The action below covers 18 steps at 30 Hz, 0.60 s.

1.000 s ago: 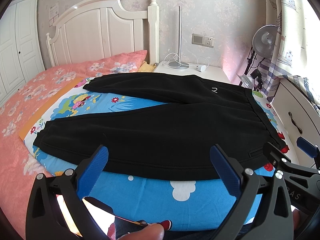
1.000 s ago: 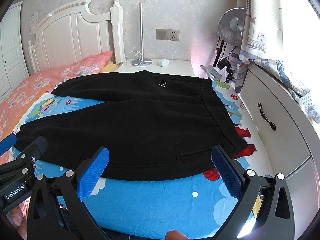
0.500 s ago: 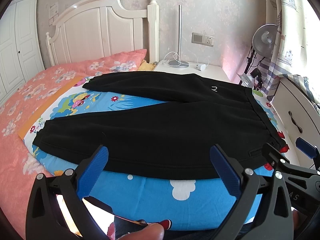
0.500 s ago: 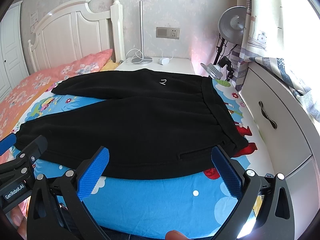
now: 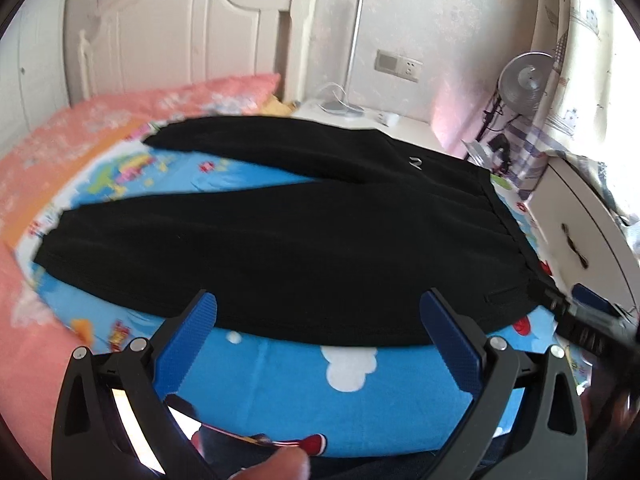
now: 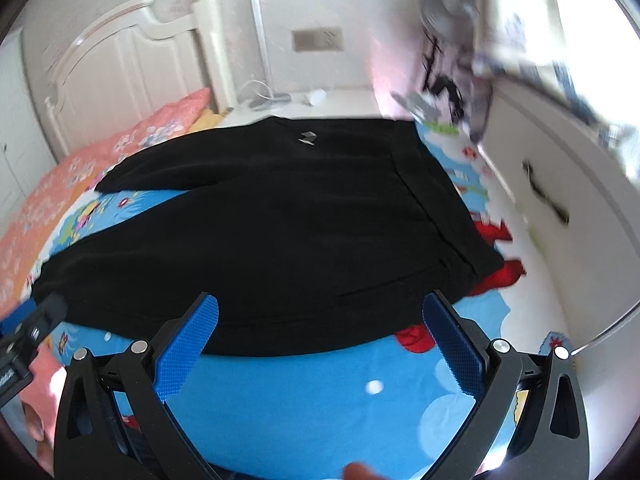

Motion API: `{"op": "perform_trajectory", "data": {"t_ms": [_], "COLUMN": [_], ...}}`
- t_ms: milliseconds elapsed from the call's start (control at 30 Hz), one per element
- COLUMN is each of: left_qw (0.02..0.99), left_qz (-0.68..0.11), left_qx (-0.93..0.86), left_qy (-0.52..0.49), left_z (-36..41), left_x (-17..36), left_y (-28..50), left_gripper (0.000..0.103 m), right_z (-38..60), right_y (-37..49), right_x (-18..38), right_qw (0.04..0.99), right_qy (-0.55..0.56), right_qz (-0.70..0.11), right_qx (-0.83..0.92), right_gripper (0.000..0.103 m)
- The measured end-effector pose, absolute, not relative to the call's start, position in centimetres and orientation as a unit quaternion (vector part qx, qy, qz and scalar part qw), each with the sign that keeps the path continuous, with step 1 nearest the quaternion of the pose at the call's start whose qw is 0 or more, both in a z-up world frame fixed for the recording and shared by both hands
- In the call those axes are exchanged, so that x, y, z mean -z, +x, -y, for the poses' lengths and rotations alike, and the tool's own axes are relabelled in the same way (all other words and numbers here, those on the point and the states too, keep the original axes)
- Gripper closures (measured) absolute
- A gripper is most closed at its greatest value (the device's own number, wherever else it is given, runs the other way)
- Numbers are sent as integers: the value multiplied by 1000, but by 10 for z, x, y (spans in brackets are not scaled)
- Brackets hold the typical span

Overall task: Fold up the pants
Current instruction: 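Reach the right tool to the pants waistband and close on it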

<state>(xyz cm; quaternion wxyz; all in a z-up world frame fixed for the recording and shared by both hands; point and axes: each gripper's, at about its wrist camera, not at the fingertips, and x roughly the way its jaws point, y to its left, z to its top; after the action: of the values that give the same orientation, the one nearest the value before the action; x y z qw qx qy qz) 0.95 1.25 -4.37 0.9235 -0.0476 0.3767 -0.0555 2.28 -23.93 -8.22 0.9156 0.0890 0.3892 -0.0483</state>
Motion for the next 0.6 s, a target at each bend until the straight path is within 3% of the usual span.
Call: {"op": "perform_trajectory", "data": {"t_ms": [167,433,600], "left_qw": [898,881,863], "left_qz": [-415,-436,-466], "left_qx": [111,157,150], "left_qy": [-90,-100,-124], "left_z": [-13,-4,-15], "left_x": [68,92,115], "left_y": [19,33,55], "left_gripper": [2,2,3], "right_z": [299,375,426], "right_y": [80,246,340], "right_x": [89,76,111], "right_qw": [901,890,865], "right_qy": [94,78,28], "right_qz": [-419,-448,-502], "right_qx": [65,13,15], "right_gripper": [4,5,7]}}
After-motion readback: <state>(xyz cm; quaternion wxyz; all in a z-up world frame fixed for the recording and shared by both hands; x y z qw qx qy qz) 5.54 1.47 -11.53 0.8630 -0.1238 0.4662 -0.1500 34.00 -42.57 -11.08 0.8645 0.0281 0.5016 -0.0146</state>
